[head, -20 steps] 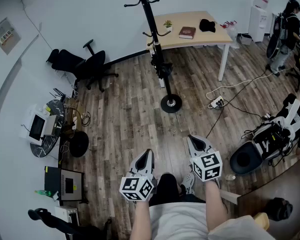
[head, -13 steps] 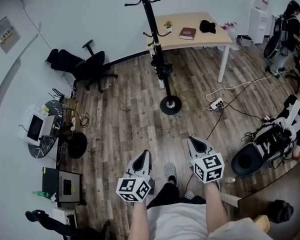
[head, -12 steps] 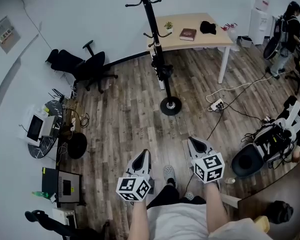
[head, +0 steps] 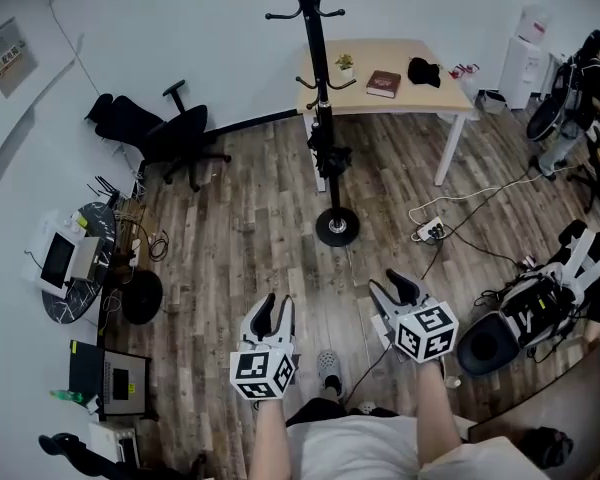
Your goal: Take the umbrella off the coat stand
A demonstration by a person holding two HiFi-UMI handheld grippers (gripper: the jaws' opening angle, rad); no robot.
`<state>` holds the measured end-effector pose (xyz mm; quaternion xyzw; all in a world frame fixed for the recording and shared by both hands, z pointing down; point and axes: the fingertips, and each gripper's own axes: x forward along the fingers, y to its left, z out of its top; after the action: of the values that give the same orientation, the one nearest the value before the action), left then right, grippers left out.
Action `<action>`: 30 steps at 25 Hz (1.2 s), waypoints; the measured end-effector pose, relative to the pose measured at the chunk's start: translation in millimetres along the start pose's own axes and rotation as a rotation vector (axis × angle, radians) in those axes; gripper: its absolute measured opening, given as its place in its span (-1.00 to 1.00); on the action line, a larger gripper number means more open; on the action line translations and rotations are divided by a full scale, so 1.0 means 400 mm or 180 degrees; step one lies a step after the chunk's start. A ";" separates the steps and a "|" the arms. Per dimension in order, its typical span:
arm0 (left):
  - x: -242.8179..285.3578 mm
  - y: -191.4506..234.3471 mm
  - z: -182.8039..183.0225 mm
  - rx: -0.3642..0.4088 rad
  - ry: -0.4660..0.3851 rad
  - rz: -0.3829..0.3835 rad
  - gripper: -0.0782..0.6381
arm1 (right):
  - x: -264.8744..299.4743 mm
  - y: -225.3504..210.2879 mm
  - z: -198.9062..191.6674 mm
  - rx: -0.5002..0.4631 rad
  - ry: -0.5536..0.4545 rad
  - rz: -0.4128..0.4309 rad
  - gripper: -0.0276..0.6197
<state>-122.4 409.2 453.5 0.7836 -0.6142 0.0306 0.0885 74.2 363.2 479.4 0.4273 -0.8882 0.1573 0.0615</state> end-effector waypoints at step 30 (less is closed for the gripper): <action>0.476 0.439 0.134 -0.0219 0.0019 -0.0089 -0.27 | 0.534 -0.170 0.178 0.0048 0.0027 -0.0415 -0.20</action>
<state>-249.2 177.4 448.3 0.7885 -0.6036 0.0106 0.1177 -5.0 141.6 479.7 0.4840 -0.8570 0.1615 0.0722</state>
